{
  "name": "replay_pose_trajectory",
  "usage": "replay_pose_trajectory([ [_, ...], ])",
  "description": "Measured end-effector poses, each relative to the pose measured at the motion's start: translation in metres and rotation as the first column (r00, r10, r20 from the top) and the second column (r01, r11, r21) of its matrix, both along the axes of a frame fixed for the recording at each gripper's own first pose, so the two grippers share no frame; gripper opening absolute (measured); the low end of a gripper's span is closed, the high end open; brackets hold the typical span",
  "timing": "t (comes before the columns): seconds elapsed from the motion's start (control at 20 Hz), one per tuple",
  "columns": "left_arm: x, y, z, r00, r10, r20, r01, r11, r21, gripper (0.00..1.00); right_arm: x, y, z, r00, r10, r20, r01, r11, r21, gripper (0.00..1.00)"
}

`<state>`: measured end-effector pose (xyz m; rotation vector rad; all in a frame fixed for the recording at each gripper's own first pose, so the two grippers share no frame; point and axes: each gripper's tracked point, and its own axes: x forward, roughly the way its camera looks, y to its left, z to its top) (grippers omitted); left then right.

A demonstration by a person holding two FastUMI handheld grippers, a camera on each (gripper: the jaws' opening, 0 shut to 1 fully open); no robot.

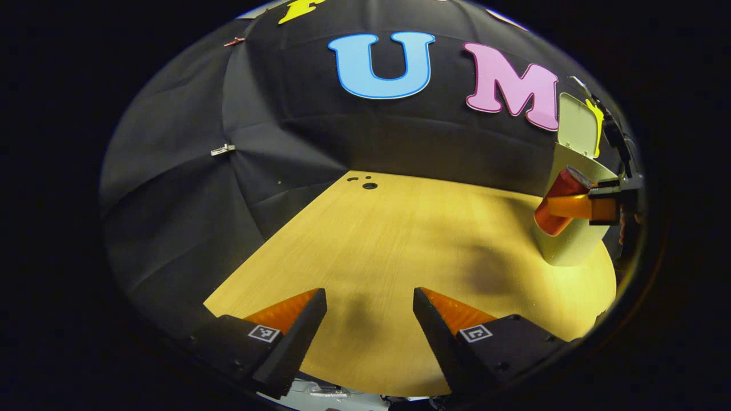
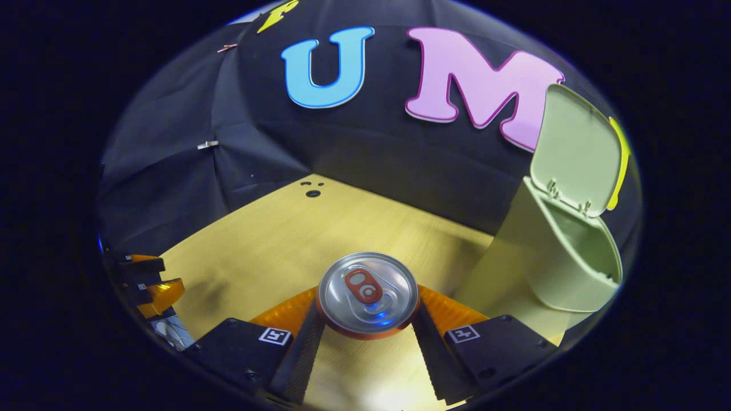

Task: Press the lid of the desktop garbage bin to open it, pick up the crumpled paper on the desktop and throw it into the bin, then pick up the pop can on the desktop and drop it into the bin, and finally close the garbage bin lid.

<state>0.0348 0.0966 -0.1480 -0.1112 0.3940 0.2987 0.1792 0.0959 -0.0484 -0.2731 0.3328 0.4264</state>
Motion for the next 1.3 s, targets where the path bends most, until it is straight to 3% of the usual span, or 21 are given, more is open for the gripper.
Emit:
replay_pose_trajectory([
  [0.25, 0.008, -0.010, 0.000, 0.996, -0.087, 0.003, 0.087, 0.996, -0.023, 0.98, -0.029, -0.003, 0.060, 0.994, -0.015, 0.104, 0.010, 0.999, 0.048, 0.83],
  [0.75, 0.022, -0.035, 0.024, 0.952, -0.303, 0.035, 0.302, 0.952, 0.050, 0.98, -0.045, -0.042, 0.161, 0.959, -0.174, 0.222, 0.142, 0.978, 0.154, 0.83],
  [1.0, 0.027, -0.046, 0.041, 0.940, -0.337, 0.055, 0.332, 0.939, 0.089, 0.98, -0.032, -0.089, 0.186, 0.935, -0.257, 0.243, 0.213, 0.957, 0.196, 0.83],
  [1.15, 0.033, -0.046, 0.049, 0.949, -0.309, 0.065, 0.299, 0.946, 0.129, 0.98, -0.015, -0.118, 0.197, 0.922, -0.301, 0.243, 0.243, 0.940, 0.240, 0.83],
  [1.3, 0.041, -0.055, 0.050, 0.956, -0.287, 0.061, 0.279, 0.954, 0.109, 0.98, 0.002, -0.144, 0.200, 0.917, -0.324, 0.234, 0.263, 0.930, 0.258, 0.83],
])
